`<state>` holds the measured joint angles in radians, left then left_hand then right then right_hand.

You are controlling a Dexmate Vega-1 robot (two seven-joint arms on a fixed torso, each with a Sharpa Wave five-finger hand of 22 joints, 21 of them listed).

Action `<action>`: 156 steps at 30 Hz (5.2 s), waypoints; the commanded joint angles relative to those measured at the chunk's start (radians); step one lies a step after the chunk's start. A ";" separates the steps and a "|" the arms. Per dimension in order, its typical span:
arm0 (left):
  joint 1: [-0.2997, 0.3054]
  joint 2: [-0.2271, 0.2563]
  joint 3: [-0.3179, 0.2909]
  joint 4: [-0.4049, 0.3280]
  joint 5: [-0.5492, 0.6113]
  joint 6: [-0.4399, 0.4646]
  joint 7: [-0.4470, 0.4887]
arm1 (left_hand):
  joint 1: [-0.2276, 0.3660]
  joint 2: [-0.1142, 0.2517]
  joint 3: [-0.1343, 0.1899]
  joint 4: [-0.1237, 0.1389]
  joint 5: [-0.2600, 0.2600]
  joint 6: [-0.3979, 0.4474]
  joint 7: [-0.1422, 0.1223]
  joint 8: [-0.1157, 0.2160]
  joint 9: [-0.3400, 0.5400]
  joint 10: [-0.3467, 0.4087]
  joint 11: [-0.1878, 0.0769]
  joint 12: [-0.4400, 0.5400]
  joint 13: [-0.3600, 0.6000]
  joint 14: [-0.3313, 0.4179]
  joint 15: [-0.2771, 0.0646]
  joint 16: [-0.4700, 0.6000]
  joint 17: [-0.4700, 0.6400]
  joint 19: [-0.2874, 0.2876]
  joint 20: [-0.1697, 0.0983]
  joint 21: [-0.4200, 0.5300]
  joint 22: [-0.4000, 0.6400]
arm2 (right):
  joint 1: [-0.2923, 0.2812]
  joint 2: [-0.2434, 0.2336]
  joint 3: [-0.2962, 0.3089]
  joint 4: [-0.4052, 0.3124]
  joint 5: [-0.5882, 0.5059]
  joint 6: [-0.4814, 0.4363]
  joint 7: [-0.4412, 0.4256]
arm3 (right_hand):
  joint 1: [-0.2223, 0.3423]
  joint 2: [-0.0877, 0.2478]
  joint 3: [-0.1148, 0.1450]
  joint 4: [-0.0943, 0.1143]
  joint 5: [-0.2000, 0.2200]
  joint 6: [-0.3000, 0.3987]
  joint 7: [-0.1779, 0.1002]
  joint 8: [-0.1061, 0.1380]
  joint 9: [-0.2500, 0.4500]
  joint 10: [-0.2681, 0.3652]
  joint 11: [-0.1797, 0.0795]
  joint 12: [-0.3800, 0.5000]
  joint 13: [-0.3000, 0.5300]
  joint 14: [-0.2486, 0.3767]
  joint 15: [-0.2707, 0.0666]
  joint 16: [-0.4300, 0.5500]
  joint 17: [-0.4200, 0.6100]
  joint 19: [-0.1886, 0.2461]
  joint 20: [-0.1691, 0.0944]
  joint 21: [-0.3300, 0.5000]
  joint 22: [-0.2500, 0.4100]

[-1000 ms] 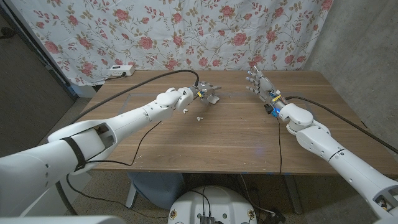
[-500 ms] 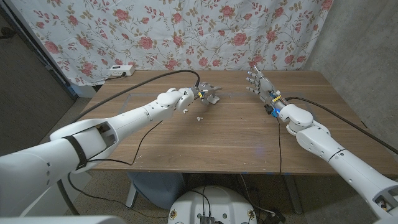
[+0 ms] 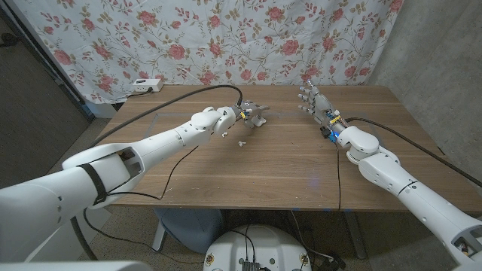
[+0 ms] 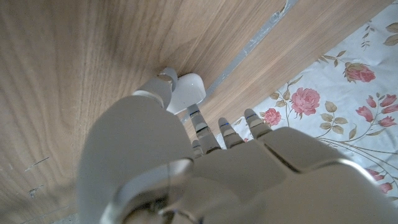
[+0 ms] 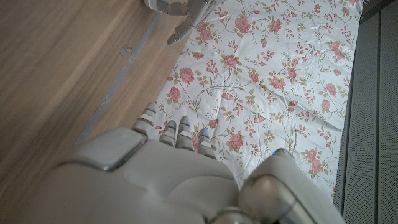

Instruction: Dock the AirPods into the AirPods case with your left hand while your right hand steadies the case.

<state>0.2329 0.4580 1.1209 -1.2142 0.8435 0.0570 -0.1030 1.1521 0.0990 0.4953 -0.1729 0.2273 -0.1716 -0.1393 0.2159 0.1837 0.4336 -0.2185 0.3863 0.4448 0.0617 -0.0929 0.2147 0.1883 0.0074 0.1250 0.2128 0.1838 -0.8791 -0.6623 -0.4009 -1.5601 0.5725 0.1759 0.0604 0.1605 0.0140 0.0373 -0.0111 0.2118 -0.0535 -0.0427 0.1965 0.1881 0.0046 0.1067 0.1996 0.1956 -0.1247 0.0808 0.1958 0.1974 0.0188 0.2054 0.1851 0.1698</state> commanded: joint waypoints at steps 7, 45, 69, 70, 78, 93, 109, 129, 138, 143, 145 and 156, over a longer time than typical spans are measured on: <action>0.013 0.002 0.004 -0.011 -0.012 -0.010 0.013 | 0.028 0.018 -0.030 0.008 -0.001 0.009 -0.012 0.009 0.004 0.103 0.001 0.083 0.047 0.091 -0.056 0.038 0.025 0.026 -0.010 0.010 0.003 | -0.006 -0.005 0.005 -0.010 0.001 0.002 -0.002 | 0.000 0.007 -0.001 -0.001 -0.004 0.004 0.000 0.006 0.004 -0.003 0.000 0.004 0.002 -0.006 -0.001 0.007 0.003 -0.007 0.004 0.005 0.004; 0.064 0.036 -0.040 -0.096 0.003 0.027 0.040 | 0.106 0.029 -0.170 0.002 -0.011 0.086 -0.038 -0.038 0.005 0.301 -0.007 0.410 0.251 0.272 -0.121 0.203 0.201 0.103 -0.034 0.022 0.005 | -0.013 -0.009 0.007 -0.010 0.009 0.010 0.011 | -0.001 0.008 -0.002 -0.002 -0.004 0.004 -0.001 0.004 0.004 -0.003 0.000 0.004 0.002 -0.005 -0.001 0.008 0.003 -0.008 0.004 0.005 0.004; 0.137 0.070 -0.135 -0.220 -0.030 0.106 0.114 | 0.114 0.028 -0.178 0.006 -0.009 0.091 -0.036 -0.032 0.005 0.314 -0.005 0.402 0.225 0.276 -0.123 0.205 0.206 0.105 -0.040 0.020 0.004 | -0.008 -0.008 0.007 0.001 0.015 0.009 0.019 | -0.001 0.009 -0.003 -0.003 -0.005 0.003 0.000 0.003 0.004 -0.003 0.000 0.004 0.002 -0.004 -0.002 0.008 0.003 -0.008 0.004 0.005 0.004; 0.140 0.072 -0.139 -0.224 -0.034 0.107 0.119 | 0.114 0.027 -0.179 0.006 -0.009 0.092 -0.035 -0.031 0.005 0.315 -0.005 0.402 0.224 0.275 -0.123 0.204 0.206 0.105 -0.039 0.020 0.004 | -0.008 -0.008 0.007 0.001 0.015 0.008 0.019 | -0.001 0.009 -0.003 -0.003 -0.005 0.002 0.000 0.003 0.004 -0.003 0.000 0.004 0.002 -0.004 -0.002 0.008 0.003 -0.008 0.004 0.005 0.004; 0.169 0.075 -0.170 -0.260 -0.047 0.164 0.133 | 0.115 0.027 -0.181 0.006 -0.008 0.095 -0.033 -0.030 0.005 0.318 -0.005 0.401 0.219 0.276 -0.123 0.205 0.207 0.106 -0.040 0.020 0.004 | -0.005 -0.005 0.007 0.010 0.017 0.012 0.022 | -0.001 0.009 -0.003 -0.004 -0.005 0.002 0.000 0.003 0.004 -0.003 0.000 0.004 0.002 -0.003 -0.003 0.008 0.002 -0.008 0.004 0.005 0.004; 0.228 0.066 -0.229 -0.292 -0.130 0.219 0.216 | 0.116 0.028 -0.182 0.007 -0.008 0.097 -0.022 -0.029 0.005 0.318 -0.005 0.400 0.215 0.280 -0.124 0.207 0.209 0.108 -0.040 0.020 0.004 | 0.010 0.007 0.002 0.036 0.021 0.020 0.036 | -0.001 0.009 -0.003 -0.005 -0.005 0.000 0.005 0.002 0.004 0.004 0.003 0.007 0.002 -0.003 -0.003 0.008 0.002 -0.007 0.004 0.006 0.004; 0.246 0.063 -0.251 -0.296 -0.193 0.199 0.308 | 0.116 0.028 -0.182 0.007 -0.008 0.097 -0.022 -0.029 0.005 0.318 -0.005 0.400 0.215 0.280 -0.124 0.207 0.209 0.108 -0.040 0.020 0.004 | 0.012 0.024 0.009 0.060 0.016 0.059 0.028 | 0.011 0.015 0.001 -0.013 -0.005 -0.002 0.009 0.002 0.004 0.065 0.005 0.029 0.005 0.015 0.002 0.015 0.002 -0.007 0.004 0.006 0.004; 0.281 -0.018 -0.300 -0.210 -0.377 0.097 0.447 | 0.120 0.020 -0.208 0.017 0.064 0.077 0.013 0.018 0.044 0.217 0.008 0.583 0.250 0.311 -0.131 0.203 0.246 0.122 -0.038 0.083 0.060 | -0.010 -0.030 0.017 -0.089 -0.034 -0.089 -0.100 | 0.090 0.031 0.035 -0.063 -0.016 -0.002 0.004 0.010 0.004 0.155 -0.001 0.053 0.012 0.046 0.011 0.024 0.001 -0.002 0.004 0.007 0.004; 0.314 -0.042 -0.348 -0.184 -0.493 0.019 0.503 | 0.122 0.022 -0.210 0.017 0.056 0.083 0.013 0.012 0.035 0.224 0.007 0.575 0.231 0.314 -0.131 0.201 0.246 0.131 -0.039 0.084 0.052 | -0.032 -0.051 0.030 -0.160 -0.033 -0.140 -0.143 | 0.113 0.037 0.046 -0.077 -0.019 0.001 0.005 0.012 0.004 0.165 0.002 0.055 0.014 0.048 0.012 0.025 0.001 0.001 0.004 0.008 0.004; 0.317 -0.061 -0.368 -0.149 -0.565 -0.041 0.504 | 0.121 0.022 -0.211 0.017 0.051 0.088 0.014 0.010 0.031 0.229 0.007 0.570 0.220 0.313 -0.129 0.198 0.246 0.131 -0.037 0.083 0.048 | -0.030 -0.052 0.028 -0.169 -0.030 -0.143 -0.137 | 0.132 0.042 0.055 -0.088 -0.020 0.003 0.007 0.014 0.004 0.177 0.002 0.057 0.016 0.053 0.013 0.026 0.001 0.004 0.004 0.009 0.004; 0.315 -0.060 -0.374 -0.143 -0.594 -0.062 0.482 | 0.120 0.024 -0.212 0.018 0.048 0.089 0.017 0.008 0.029 0.230 0.006 0.568 0.215 0.313 -0.129 0.198 0.247 0.130 -0.036 0.082 0.046 | -0.031 -0.054 0.027 -0.176 -0.033 -0.149 -0.141 | 0.137 0.044 0.057 -0.091 -0.020 0.003 0.008 0.014 0.004 0.178 0.003 0.057 0.016 0.053 0.014 0.026 0.001 0.005 0.004 0.009 0.004; 0.312 -0.068 -0.392 -0.108 -0.693 -0.127 0.430 | 0.114 0.039 -0.214 0.026 0.029 0.083 0.025 -0.005 0.020 0.213 0.003 0.542 0.184 0.291 -0.123 0.188 0.252 0.119 -0.020 0.075 0.036 | -0.017 -0.094 0.010 -0.233 -0.067 -0.223 -0.147 | 0.173 0.048 0.073 -0.114 -0.025 -0.033 0.005 0.001 0.004 0.174 0.000 0.049 0.019 0.051 0.015 0.023 0.001 0.011 0.005 0.009 0.004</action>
<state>0.5459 0.3987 0.7468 -1.3522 0.2468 -0.0069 0.3660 1.2475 0.0903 0.2729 -0.1565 0.2621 -0.0856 -0.1180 0.2164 0.2043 0.6343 -0.1878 0.9377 0.6331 0.3324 -0.1794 0.4065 0.4381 0.1233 0.0985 0.2942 0.2192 -0.9067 -0.7232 -0.3759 -1.7422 0.5323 0.0104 -0.0816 0.3168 0.0639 0.1067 -0.1136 0.1904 -0.0605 -0.0340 0.2061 0.1881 0.1781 0.1048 0.2517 0.2115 -0.0779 0.0949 0.2123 0.1954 0.0244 0.2071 0.1888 0.1698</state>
